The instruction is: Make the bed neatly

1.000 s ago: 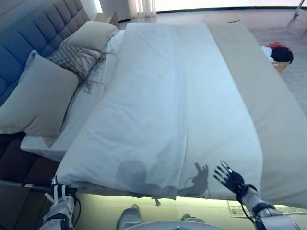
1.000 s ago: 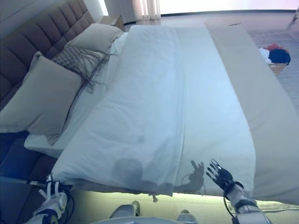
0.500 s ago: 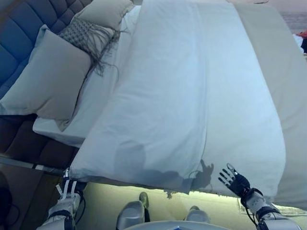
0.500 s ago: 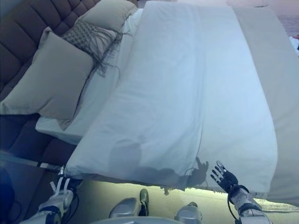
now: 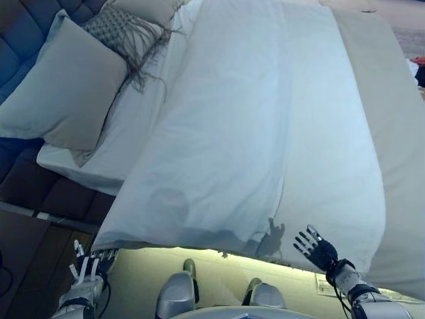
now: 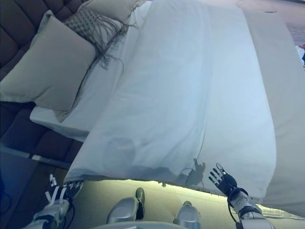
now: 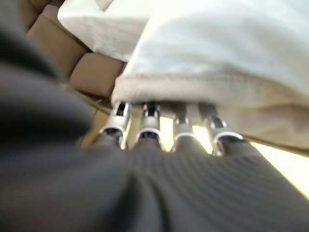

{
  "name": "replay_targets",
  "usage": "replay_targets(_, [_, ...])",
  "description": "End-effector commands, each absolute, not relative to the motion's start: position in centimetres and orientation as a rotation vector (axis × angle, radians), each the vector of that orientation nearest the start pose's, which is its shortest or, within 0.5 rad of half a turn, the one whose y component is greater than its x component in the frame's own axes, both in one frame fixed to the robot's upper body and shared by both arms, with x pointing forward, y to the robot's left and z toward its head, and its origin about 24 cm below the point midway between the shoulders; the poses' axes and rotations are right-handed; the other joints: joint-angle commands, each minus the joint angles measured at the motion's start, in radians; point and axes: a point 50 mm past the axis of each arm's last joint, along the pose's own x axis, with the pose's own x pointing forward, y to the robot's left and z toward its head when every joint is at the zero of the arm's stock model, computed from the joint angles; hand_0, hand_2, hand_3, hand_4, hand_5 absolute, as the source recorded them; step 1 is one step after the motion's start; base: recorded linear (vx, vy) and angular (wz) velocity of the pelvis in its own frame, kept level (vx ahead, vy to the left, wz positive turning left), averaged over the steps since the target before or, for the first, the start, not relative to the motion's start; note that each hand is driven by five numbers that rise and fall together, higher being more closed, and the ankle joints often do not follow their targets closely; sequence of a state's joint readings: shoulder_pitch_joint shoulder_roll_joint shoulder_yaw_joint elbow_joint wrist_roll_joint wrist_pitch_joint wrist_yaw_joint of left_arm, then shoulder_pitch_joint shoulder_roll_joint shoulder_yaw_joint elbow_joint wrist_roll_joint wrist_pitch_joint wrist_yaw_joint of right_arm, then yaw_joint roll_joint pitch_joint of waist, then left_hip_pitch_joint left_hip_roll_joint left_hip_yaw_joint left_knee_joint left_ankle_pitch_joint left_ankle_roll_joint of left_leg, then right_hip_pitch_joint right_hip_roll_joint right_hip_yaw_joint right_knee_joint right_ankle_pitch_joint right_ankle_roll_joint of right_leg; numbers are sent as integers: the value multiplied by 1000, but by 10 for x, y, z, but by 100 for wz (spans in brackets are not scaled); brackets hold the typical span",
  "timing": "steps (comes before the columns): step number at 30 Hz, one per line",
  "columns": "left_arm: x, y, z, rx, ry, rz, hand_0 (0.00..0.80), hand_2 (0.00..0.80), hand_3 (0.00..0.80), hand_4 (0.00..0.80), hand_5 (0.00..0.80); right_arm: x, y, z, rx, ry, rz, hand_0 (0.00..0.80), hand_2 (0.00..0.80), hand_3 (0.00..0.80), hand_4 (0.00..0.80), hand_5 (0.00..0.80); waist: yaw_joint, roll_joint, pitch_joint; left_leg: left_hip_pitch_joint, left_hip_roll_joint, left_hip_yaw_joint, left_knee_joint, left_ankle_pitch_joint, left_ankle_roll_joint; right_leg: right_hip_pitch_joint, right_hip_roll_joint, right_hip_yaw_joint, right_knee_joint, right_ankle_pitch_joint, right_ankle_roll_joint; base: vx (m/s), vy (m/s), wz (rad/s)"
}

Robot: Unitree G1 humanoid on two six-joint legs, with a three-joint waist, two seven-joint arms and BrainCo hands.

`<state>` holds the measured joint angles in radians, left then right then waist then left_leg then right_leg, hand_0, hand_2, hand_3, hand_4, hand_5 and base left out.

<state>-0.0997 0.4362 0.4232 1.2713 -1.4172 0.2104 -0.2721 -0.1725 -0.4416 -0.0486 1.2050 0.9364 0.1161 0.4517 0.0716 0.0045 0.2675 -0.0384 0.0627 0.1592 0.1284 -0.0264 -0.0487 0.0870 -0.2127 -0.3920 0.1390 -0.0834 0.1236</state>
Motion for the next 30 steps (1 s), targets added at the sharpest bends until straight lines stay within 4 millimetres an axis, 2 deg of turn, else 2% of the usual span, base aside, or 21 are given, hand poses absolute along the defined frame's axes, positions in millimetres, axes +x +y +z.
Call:
replay_targets(1, [87, 361, -107, -1212, 354, 1036, 0, 0, 0, 0, 0, 171, -292, -107, 774, 675, -280, 0, 0, 0, 0, 0, 47, 0, -77, 101, -62, -31, -127, -25, 18, -64, 7, 41, -80, 127, 28, 112, -63, 0])
replay_targets(5, [85, 355, -110, -1222, 344, 1002, 0, 0, 0, 0, 0, 163, -291, -111, 783, 695, -300, 0, 0, 0, 0, 0, 50, -7, -120, 131, -67, -36, -205, 1, 13, -33, 22, 32, -145, 143, 34, 80, -37, 5])
replay_targets(14, [88, 342, -117, -1231, 391, 1007, 0, 0, 0, 0, 0, 154, -283, -118, 829, 701, -311, 0, 0, 0, 0, 0, 51, -16, -173, 130, -68, -28, -216, -3, 8, 1, 23, 0, -197, 160, 41, 18, -50, 3])
replay_targets(23, [61, 328, -131, -1263, 422, 1081, 0, 0, 0, 0, 0, 141, -286, -123, 857, 729, -367, 0, 0, 0, 0, 0, 46, -25, -201, 149, -57, -4, -216, -8, 5, 21, 32, 6, -221, 160, 39, 39, -30, -2])
replay_targets(27, [67, 320, -133, -1246, 423, 1006, 0, 0, 0, 0, 0, 132, -283, -128, 857, 754, -375, 0, 0, 0, 0, 0, 40, -29, -209, 154, -51, 1, -216, -6, 3, 27, 38, 12, -219, 155, 33, 43, -25, 0])
replay_targets(30, [79, 311, -134, -1156, 522, 886, 0, 0, 0, 0, 0, 127, -276, -132, 859, 773, -368, 0, 0, 0, 0, 0, 30, -30, -210, 154, -50, 3, -216, -3, 3, 28, 43, 19, -217, 155, 30, 11, -8, 0])
